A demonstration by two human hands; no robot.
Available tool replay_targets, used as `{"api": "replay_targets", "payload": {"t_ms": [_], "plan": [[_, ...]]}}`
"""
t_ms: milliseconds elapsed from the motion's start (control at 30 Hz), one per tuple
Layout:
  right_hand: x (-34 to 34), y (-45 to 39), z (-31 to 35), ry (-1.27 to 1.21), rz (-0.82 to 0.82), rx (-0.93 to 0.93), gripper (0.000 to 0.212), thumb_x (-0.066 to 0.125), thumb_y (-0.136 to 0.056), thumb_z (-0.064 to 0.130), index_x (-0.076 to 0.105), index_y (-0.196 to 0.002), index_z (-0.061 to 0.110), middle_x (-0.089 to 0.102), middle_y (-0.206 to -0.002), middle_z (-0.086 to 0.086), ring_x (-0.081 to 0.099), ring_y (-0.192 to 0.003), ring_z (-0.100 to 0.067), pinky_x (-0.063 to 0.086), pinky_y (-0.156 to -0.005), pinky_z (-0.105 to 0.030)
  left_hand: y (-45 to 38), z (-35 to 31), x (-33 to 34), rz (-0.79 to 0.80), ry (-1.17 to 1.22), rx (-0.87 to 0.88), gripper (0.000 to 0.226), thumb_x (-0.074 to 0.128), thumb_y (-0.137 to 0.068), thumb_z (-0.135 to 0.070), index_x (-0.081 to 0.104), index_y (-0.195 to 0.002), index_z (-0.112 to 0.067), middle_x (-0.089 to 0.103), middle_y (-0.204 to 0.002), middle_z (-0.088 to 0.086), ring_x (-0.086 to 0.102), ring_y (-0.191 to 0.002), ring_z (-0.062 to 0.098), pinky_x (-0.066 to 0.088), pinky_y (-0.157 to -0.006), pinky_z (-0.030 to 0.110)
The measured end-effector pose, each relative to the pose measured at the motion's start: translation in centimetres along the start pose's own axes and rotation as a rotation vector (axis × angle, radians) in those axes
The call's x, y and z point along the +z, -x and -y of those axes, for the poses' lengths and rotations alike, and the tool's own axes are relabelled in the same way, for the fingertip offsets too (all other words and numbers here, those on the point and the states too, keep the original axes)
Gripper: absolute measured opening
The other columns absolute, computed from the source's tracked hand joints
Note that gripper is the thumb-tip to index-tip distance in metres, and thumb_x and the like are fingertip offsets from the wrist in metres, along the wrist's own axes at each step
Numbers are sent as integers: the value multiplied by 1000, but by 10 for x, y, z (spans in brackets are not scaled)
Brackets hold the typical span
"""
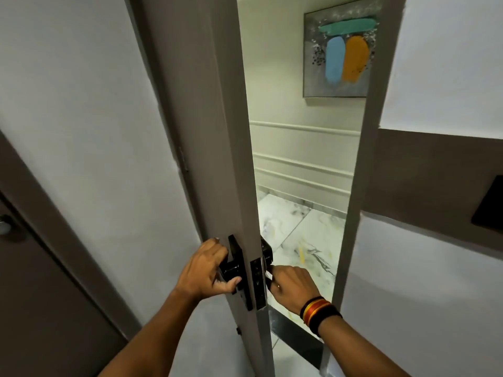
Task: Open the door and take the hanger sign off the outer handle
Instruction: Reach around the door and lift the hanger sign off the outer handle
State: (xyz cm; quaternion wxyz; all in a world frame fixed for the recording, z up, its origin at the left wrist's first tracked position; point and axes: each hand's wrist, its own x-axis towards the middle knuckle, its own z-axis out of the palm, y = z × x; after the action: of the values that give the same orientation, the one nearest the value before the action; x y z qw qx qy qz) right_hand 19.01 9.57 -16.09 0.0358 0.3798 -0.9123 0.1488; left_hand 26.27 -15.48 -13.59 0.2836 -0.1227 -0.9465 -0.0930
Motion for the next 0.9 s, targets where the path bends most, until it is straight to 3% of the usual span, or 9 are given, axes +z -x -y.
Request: {"api": "replay_targets", "payload": {"t_ms": [133, 233, 333, 433, 500, 667, 767, 833, 900], "plan": [[15, 0, 24, 9, -26, -14, 35, 44, -95, 16, 64, -123, 24, 76, -94, -11, 70, -82, -37, 36, -60, -36, 20, 8, -18, 24, 17, -41, 73, 46, -86, -76, 65, -86, -5, 58, -81, 5, 51, -79, 21, 45, -84, 27], [26, 6, 44, -46, -89, -8, 30, 44, -98, 15, 69, -115, 16, 77, -91, -11, 72, -81, -36, 44, -62, -37, 32, 15, -32, 91, 15, -45, 84, 42, -86, -79, 71, -107, -3, 67, -98, 9, 60, -93, 27, 52, -86, 39], [32, 14, 56, -150, -151, 38, 29, 44, -99, 18, 72, -107, 13, 77, -86, -10, 71, -73, -33, 43, -60, -35, 44, 25, -40, 124, 7, -70, 92, 37, -85, -83, 71, -107, 0, 69, -103, 14, 62, -99, 32, 51, -94, 44], [27, 18, 74, -130, -181, -20, 14, 66, -92, 19, 72, -80, 16, 73, -66, -2, 64, -52, -20, 37, -51, -27, 55, 33, -44, 110, 24, -95, 97, 34, -84, -85, 71, -104, 1, 70, -105, 17, 63, -101, 34, 50, -94, 45], [26, 17, 91, -80, -163, -74, 33, 83, -80, 20, 59, -57, 22, 58, -48, 3, 51, -38, -10, 22, -46, -19, 58, 38, -48, 80, 38, -72, 93, 32, -85, -85, 72, -106, -3, 70, -106, 15, 64, -100, 32, 51, -92, 43], [43, 8, 84, -297, -203, -19, 36, 52, -104, 29, 60, -70, 22, 61, -63, 5, 46, -50, -8, 21, -47, -8, 65, 45, -56, 32, 54, -12, 80, 31, -89, -82, 68, -114, -16, 69, -109, 6, 61, -101, 20, 49, -95, 30], [31, -16, 76, -360, -181, 11, 36, 41, -104, 38, 47, -71, 27, 58, -64, 4, 47, -55, -13, 35, -50, -22, 68, 48, -58, 44, 42, -17, 83, 30, -88, -83, 71, -109, -14, 69, -105, 7, 62, -98, 24, 51, -93, 34], [19, -47, 74, -364, -105, 30, 42, 32, -102, 46, 53, -76, 21, 68, -72, -4, 59, -62, -21, 48, -58, -36, 67, 51, -58, 54, 29, -11, 85, 29, -88, -83, 72, -102, -11, 69, -101, 8, 62, -94, 27, 51, -91, 38], [7, -80, 72, -395, -48, 75, 39, 39, -105, 40, 66, -92, 15, 74, -78, -12, 69, -72, -32, 56, -66, -41, 67, 53, -56, 76, 16, -10, 88, 28, -87, -84, 73, -99, -9, 69, -99, 10, 61, -93, 27, 50, -89, 40]]}}
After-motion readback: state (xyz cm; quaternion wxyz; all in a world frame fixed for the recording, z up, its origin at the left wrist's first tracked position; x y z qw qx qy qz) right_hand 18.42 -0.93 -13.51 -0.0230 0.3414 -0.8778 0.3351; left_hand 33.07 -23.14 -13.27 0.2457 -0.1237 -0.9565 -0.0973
